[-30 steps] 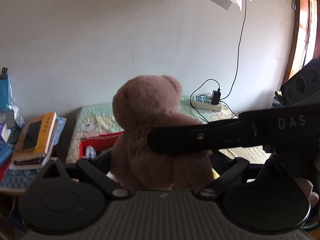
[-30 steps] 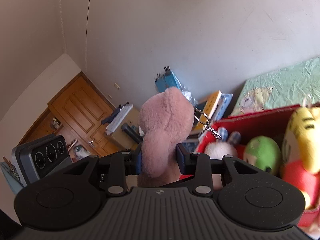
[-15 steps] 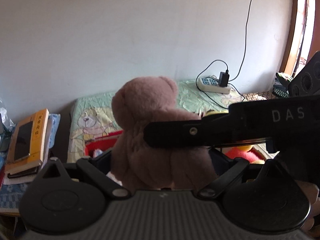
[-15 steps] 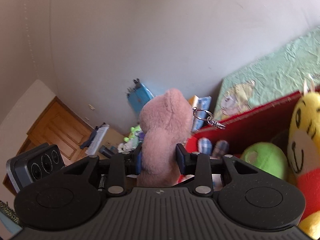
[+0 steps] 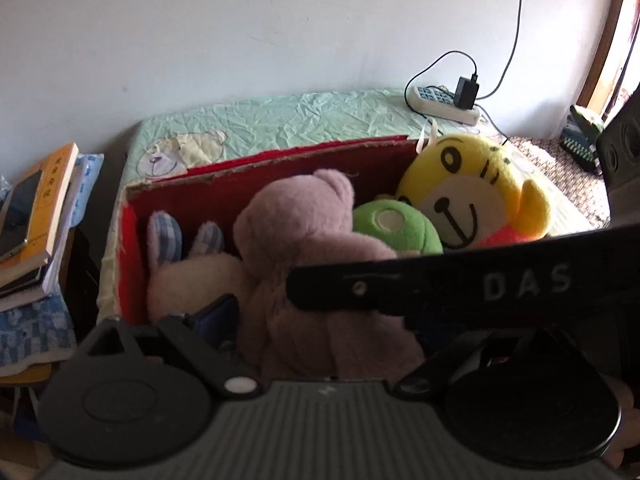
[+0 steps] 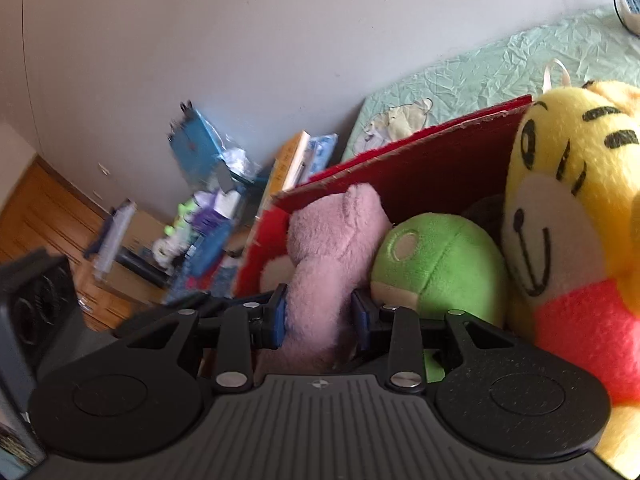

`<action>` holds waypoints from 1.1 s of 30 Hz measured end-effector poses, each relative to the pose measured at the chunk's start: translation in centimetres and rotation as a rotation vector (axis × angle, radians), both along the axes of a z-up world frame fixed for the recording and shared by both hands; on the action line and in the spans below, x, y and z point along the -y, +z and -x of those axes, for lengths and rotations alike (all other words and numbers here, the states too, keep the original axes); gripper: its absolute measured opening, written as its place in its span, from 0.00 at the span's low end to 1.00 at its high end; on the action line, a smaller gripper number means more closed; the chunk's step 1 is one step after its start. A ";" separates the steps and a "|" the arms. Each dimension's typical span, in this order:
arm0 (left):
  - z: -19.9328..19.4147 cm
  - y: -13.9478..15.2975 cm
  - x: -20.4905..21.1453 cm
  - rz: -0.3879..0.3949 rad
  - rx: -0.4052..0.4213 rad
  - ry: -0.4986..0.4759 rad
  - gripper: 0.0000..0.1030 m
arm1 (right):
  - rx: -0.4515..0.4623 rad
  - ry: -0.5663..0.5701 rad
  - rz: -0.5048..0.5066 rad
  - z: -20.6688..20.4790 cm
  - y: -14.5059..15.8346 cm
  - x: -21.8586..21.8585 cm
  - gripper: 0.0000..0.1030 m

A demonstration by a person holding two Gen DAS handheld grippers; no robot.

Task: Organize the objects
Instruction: 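Lift the pink teddy bear and carry it with the right gripper to the red box, then lower the pink teddy bear into the box and open the right gripper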

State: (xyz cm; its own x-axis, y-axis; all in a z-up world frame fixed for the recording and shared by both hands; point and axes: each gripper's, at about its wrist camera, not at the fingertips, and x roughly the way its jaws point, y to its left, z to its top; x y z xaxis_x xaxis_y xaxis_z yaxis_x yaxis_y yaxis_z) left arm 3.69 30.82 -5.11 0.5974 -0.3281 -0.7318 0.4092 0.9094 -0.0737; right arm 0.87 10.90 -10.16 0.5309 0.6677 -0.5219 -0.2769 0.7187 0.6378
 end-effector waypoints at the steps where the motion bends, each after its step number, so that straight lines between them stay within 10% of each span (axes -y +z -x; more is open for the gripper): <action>1: 0.0 0.1 0.2 -0.005 0.003 0.003 0.91 | 0.002 0.002 -0.005 -0.1 -0.1 0.0 0.34; 33: -0.4 -0.9 0.6 -0.058 -0.023 0.037 1.00 | -0.017 -0.074 -0.043 -0.1 -1.3 0.6 0.32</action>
State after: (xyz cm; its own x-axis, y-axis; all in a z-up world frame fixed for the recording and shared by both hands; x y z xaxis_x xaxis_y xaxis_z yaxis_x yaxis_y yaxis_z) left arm 4.11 30.18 -5.97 0.5910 -0.2630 -0.7626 0.3740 0.9269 -0.0298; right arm 0.99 10.30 -11.41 0.5709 0.6488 -0.5032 -0.2131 0.7089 0.6723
